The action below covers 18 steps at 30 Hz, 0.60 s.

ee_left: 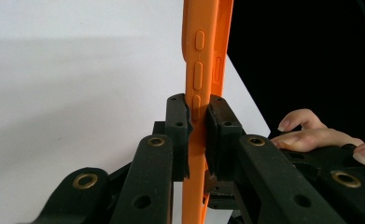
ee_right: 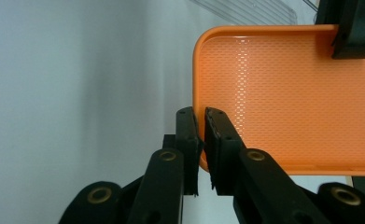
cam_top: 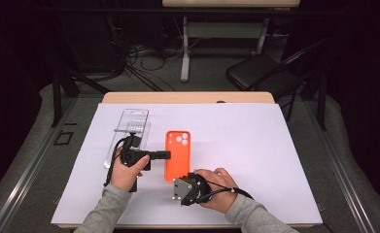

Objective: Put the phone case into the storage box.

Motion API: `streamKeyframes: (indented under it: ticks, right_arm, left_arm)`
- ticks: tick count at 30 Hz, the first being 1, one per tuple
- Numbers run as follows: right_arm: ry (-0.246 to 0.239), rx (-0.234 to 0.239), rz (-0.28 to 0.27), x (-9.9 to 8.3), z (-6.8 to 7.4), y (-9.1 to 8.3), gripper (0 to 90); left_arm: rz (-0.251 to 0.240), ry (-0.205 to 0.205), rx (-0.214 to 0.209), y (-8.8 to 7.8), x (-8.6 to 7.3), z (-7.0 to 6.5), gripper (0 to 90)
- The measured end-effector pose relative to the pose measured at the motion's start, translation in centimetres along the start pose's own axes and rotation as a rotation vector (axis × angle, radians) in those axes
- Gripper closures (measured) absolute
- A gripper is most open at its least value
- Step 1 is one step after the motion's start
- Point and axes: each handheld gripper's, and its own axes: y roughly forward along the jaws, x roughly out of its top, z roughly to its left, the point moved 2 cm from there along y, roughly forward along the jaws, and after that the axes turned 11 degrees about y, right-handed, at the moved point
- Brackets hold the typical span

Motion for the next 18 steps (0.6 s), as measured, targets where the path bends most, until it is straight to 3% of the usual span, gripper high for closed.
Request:
streamKeyframes:
  ticks: [7,13,18]
  right_arm:
    - [0.020,-0.017,-0.019,0.0,-0.2,-0.3,72.9]
    - [0.063,-0.030,-0.057,-0.1,-0.9,-0.8,59.1]
    - [0.181,-0.008,-0.117,-0.2,-1.7,-1.6,50.0]
  left_arm:
    - [-0.009,0.002,-0.002,-0.2,0.0,0.1,80.5]
    - [-0.031,0.001,0.011,-0.5,0.1,0.1,80.6]
    - [-0.051,0.005,0.020,-0.8,0.0,0.2,80.5]
